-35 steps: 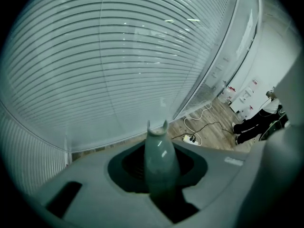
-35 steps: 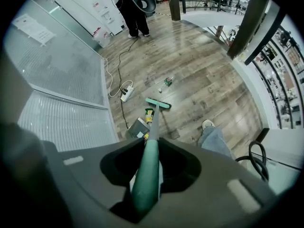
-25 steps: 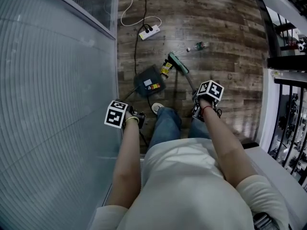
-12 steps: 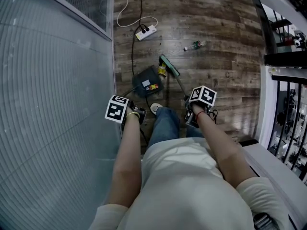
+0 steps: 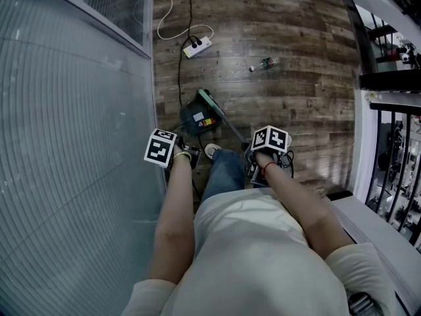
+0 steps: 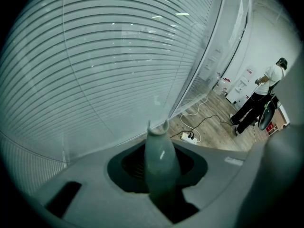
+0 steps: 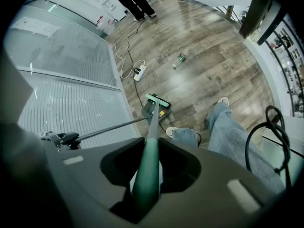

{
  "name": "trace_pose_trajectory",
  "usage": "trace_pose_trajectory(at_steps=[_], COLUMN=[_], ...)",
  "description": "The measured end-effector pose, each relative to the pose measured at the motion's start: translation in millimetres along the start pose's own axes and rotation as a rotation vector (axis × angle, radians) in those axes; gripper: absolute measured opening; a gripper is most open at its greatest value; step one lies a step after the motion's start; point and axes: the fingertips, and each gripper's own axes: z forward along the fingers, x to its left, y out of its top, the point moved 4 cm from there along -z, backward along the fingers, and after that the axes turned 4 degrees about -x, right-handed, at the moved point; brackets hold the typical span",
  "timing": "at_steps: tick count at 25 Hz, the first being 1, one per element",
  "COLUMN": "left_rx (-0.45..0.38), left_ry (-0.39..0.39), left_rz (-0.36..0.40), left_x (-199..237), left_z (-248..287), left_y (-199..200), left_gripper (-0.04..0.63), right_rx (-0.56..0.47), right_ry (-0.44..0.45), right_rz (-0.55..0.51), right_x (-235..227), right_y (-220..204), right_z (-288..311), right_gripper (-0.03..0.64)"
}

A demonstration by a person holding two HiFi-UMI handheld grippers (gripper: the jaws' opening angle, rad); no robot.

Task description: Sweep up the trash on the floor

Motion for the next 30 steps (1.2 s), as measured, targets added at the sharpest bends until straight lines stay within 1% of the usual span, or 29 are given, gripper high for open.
trace_pose_trajectory(at_steps=[2,5,8,14,22,26,30], left_rx=[0.002,0.004,0.005,0.006,0.008,0.009,0.014], left_ry=[-0.002,-0.008,-0.011,-0.013,-0.019,-0.027,-0.029], left_rz=[0.005,0.019,0.024,0.031,0.034,0.040,0.036], left_x=[-3,-7,-9,-16,-17,-16,-13], left_z=[1,3,3,6,5,5,8], left_y=[1,2,2,2,0,3,5], left_gripper=[0.092,0.092,0.092,0.094,0.094,0.095,0.095], right_rx=[-0.012,0.004,0.021,0.073,0.087,0.111,0.132], right_ry=[-0.023,-0.053,-0.062,-0.016,0.004,0.033,0.062], right_rz=[-0.033,-0.088,-0.110,-0.041,-0.031,-0.008,-0.011], right_x=[3,6,3,2,4,11,23], right_y=[-7,-16,-23,-32,-40,-48,-54], right_z=[0,-2,-8,-13,-15,-16,-16], right_gripper=[0.097,0.097,0.097,0.097,0.097,0.097,0.097])
